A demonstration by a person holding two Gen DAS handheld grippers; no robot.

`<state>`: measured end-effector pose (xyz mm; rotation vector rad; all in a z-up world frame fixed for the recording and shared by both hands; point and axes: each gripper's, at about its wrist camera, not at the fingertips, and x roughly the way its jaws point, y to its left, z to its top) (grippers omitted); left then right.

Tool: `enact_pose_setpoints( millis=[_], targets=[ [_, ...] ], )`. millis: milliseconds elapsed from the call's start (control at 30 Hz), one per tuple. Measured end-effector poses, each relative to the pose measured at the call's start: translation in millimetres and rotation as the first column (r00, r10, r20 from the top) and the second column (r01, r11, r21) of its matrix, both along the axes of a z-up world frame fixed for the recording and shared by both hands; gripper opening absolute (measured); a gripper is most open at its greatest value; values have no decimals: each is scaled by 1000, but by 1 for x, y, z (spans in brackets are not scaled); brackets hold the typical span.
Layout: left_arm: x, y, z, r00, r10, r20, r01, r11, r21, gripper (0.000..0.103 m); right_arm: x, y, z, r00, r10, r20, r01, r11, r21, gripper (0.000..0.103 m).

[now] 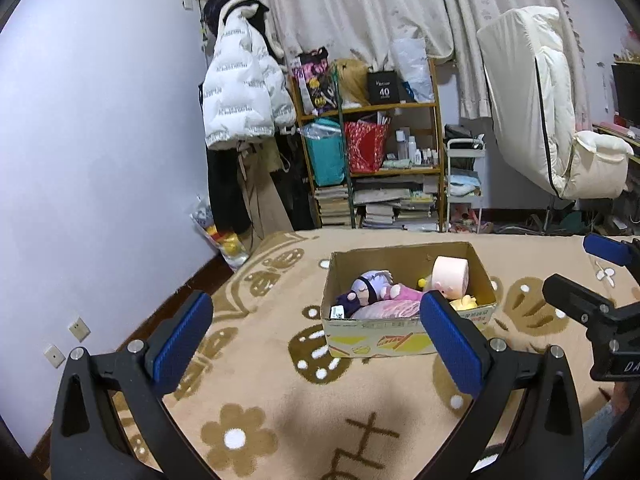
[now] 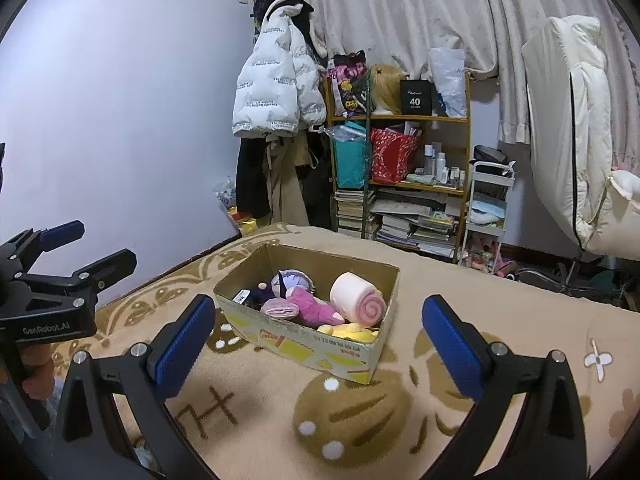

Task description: Organize soft objects

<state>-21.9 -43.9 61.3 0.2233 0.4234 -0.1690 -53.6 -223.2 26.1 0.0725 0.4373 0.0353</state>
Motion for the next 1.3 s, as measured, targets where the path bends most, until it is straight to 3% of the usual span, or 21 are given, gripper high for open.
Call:
enact_pose_setpoints(
  millis=[300, 533, 1300],
  targets=[
    [-17, 12, 4, 998, 17, 54, -14, 999, -51, 102, -21, -10, -1, 999, -29, 33, 28, 999, 18, 103],
    [-18, 13, 0, 999, 6, 34, -4, 999, -50, 102, -26, -25, -5, 998, -64, 19, 63, 995, 74, 103],
    [5, 1, -25, 999, -15, -32, 15, 1000, -7, 102, -9, -40, -25, 995, -92, -47, 97, 989, 115, 103]
  ],
)
